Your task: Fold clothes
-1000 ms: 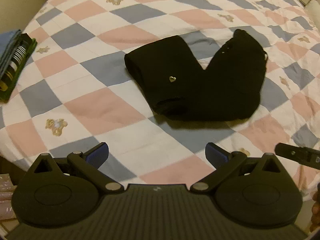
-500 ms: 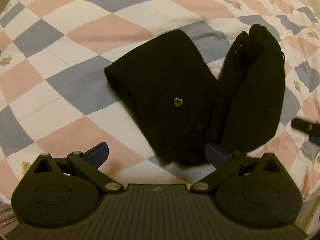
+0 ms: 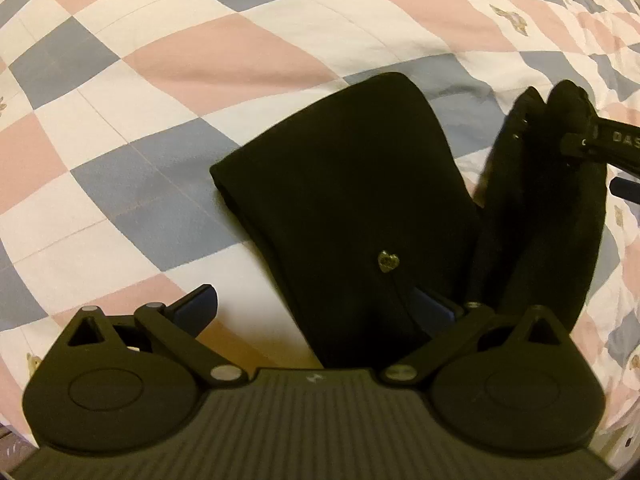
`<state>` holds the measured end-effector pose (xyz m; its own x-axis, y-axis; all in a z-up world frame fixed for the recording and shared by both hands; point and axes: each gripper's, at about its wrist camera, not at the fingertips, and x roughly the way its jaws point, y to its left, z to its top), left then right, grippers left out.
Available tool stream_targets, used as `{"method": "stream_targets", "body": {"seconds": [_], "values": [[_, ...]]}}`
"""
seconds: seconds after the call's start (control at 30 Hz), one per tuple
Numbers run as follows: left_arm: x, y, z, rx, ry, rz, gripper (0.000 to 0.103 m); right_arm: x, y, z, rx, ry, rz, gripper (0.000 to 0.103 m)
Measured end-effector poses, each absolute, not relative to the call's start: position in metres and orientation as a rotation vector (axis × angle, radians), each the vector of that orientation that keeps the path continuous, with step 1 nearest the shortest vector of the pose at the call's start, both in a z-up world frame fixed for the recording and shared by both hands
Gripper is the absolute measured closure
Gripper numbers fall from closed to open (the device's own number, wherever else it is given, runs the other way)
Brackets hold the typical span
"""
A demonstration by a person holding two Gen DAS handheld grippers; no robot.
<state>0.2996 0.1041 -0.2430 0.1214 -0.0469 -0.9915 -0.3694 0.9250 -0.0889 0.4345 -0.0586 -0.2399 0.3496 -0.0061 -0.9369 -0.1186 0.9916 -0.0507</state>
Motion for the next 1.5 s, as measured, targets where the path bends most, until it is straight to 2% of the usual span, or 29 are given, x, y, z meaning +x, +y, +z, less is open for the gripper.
{"method": "stream_targets", "body": {"seconds": [0.07, 0.17, 0.23, 0.3, 0.57, 1.07, 1.1, 1.17, 1.2, 1.23, 1.27, 1.33, 1.5], "values": [[0.301, 0.105, -0.246, -0.356, 1.445, 0.250, 0.001, 0.439, -0.059, -0.250, -0.142, 1.243, 0.068, 0.016], [0.303, 0.107, -0.252, -0.375, 1.463, 0.265, 0.001, 0.437, -0.073, -0.262, -0.130, 1.303, 0.069, 0.040], [0.304, 0.106, -0.254, -0.375, 1.473, 0.269, 0.001, 0.426, -0.095, -0.263, -0.059, 1.323, 0.051, 0.062], [0.302, 0.106, -0.255, -0.389, 1.482, 0.265, 0.001, 0.414, -0.119, -0.262, 0.011, 1.338, 0.027, 0.068], [0.287, 0.103, -0.263, -0.486, 1.517, 0.271, 0.005, 0.354, -0.198, -0.254, 0.173, 1.376, -0.042, 0.069], [0.279, 0.076, -0.290, -0.480, 1.553, 0.310, 0.005, 0.324, -0.219, -0.268, 0.197, 1.387, -0.047, 0.068], [0.280, 0.075, -0.292, -0.492, 1.552, 0.304, 0.008, 0.321, -0.220, -0.269, 0.198, 1.390, -0.050, 0.068], [0.281, 0.073, -0.297, -0.531, 1.547, 0.275, 0.035, 0.317, -0.224, -0.272, 0.197, 1.398, -0.058, 0.068], [0.281, 0.073, -0.298, -0.556, 1.547, 0.259, 0.052, 0.314, -0.226, -0.273, 0.196, 1.401, -0.063, 0.068], [0.282, 0.074, -0.296, -0.561, 1.542, 0.266, 0.062, 0.312, -0.229, -0.274, 0.196, 1.404, -0.070, 0.068], [0.282, 0.075, -0.292, -0.556, 1.532, 0.265, 0.066, 0.310, -0.232, -0.274, 0.200, 1.406, -0.078, 0.068], [0.283, 0.083, -0.278, -0.582, 1.484, 0.259, 0.094, 0.306, -0.239, -0.275, 0.212, 1.410, -0.094, 0.068], [0.295, 0.120, -0.224, -0.717, 1.299, 0.254, 0.095, 0.297, -0.256, -0.271, 0.271, 1.395, -0.119, 0.069]]}}
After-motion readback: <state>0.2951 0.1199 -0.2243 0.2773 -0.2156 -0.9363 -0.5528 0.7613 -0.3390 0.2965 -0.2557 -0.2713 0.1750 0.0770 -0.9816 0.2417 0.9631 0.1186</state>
